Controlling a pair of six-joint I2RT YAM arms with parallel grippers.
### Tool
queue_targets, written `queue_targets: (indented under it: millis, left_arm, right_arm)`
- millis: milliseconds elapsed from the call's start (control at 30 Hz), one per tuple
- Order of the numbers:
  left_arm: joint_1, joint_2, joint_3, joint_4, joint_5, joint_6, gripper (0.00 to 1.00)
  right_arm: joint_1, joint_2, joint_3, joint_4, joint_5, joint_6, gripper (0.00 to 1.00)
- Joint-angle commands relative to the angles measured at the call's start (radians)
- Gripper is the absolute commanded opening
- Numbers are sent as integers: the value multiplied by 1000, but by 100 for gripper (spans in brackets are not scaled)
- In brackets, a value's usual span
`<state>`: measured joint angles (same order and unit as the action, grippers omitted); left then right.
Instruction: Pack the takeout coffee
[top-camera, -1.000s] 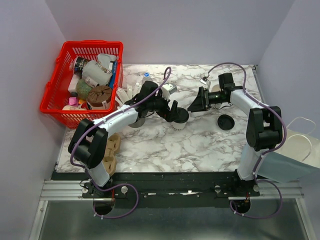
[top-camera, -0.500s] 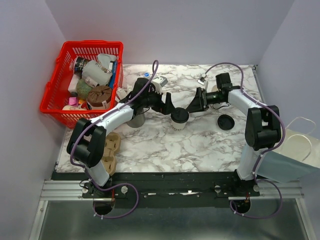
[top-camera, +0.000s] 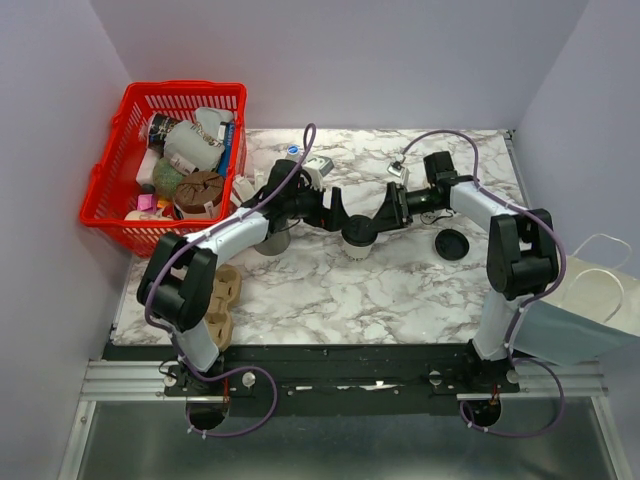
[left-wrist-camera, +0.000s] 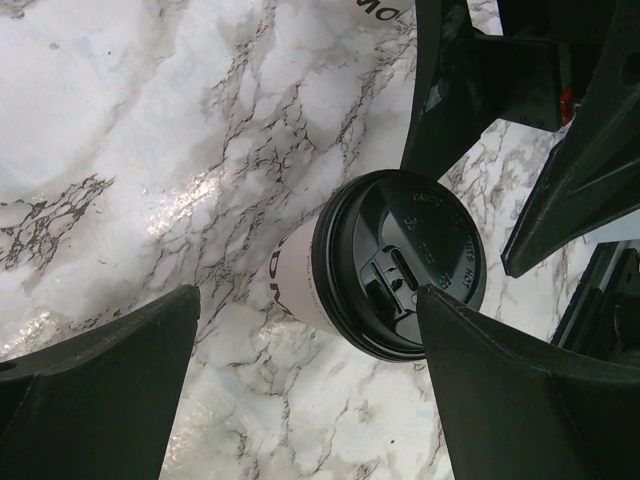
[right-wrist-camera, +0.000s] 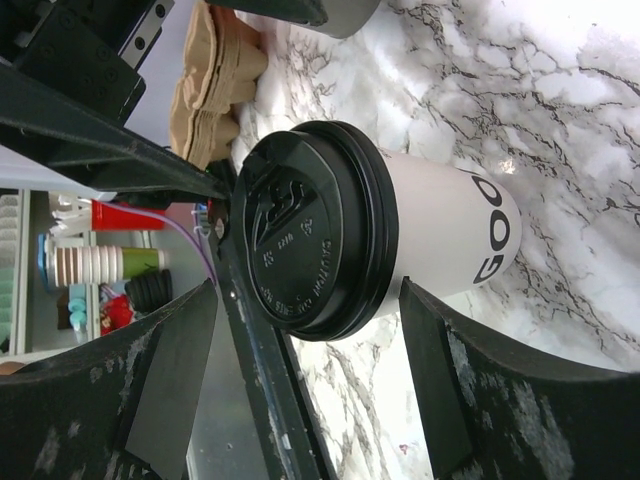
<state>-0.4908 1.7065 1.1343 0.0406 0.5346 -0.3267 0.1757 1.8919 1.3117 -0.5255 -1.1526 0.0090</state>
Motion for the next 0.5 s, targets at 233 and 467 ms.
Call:
queue_targets:
  millis: [233, 467]
  left_arm:
    - [3, 35, -21, 33, 22, -29, 96]
    - [4, 39, -30, 39, 25, -34, 97]
  right_arm:
    - [8, 44, -2, -16, 14, -73, 80]
    - [10, 55, -2, -27, 34, -89, 75]
